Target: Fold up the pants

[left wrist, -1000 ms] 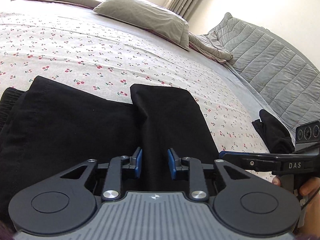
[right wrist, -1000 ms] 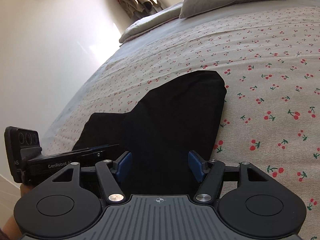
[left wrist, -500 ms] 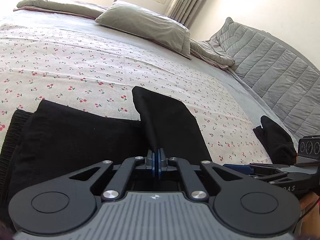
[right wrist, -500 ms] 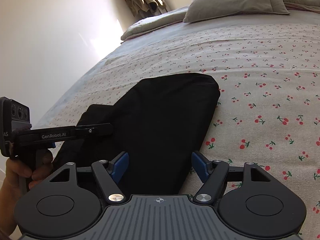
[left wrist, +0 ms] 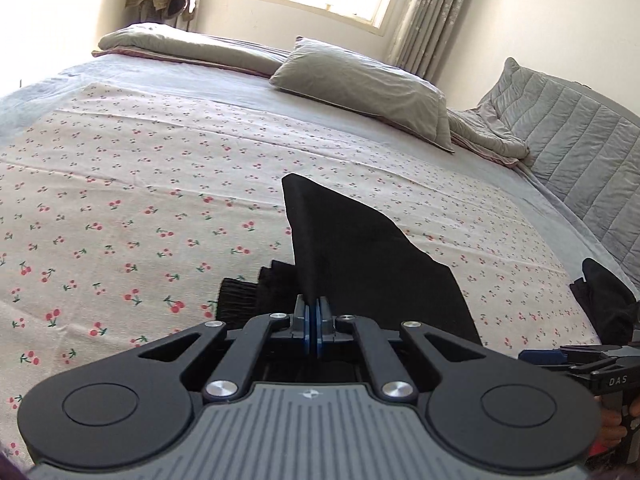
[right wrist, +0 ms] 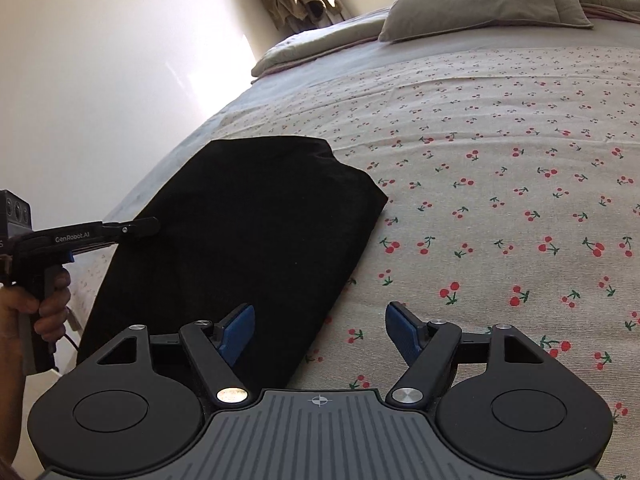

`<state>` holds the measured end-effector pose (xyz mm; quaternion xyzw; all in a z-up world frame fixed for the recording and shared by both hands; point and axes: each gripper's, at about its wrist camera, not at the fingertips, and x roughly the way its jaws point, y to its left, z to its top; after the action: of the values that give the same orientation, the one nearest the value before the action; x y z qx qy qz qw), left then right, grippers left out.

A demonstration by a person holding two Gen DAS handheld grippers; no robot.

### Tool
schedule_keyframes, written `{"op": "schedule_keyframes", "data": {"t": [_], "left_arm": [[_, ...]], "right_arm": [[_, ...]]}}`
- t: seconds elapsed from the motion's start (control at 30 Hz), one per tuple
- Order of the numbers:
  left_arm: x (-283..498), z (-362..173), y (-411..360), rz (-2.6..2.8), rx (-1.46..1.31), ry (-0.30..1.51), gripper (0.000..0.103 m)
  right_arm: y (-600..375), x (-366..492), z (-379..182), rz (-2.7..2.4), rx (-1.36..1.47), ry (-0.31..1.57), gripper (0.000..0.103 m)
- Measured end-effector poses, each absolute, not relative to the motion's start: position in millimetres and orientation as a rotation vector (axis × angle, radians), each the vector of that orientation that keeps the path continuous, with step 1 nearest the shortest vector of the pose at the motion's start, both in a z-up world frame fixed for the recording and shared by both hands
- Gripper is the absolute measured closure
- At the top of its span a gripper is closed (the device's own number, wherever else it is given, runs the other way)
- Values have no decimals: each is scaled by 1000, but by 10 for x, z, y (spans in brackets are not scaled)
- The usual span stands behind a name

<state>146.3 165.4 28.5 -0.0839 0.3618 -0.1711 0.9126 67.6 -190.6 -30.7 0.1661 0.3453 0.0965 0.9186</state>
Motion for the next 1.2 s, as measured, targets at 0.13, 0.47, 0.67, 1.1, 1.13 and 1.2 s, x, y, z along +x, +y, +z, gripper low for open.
{"op": "schedule_keyframes", "data": {"t": [0.13,0.47,0.67,1.1,1.13,1.2], "left_arm": [[1593,-5,1917,-303,-253,791,98],[1720,-170,2230,-416,-452,872,33],[1860,-409,2309,-536,-612,911,38],[1963,-471,1999,-604,-831,928,80],[1986,-464,1891,-617,-828,928,81],[2064,-452,1635,-645,-819,924,81]], "right_arm": [[-1821,757,-404,208,345,745,29],[-1739,878,-488,279,405,769,25],[-1818,1062,-635,343,593,747,26],[-2084,1158,-566,205,716,611,90],[-2169,1132,-526,189,727,598,91],[-2387,1082,-447,146,748,574,91]]}}
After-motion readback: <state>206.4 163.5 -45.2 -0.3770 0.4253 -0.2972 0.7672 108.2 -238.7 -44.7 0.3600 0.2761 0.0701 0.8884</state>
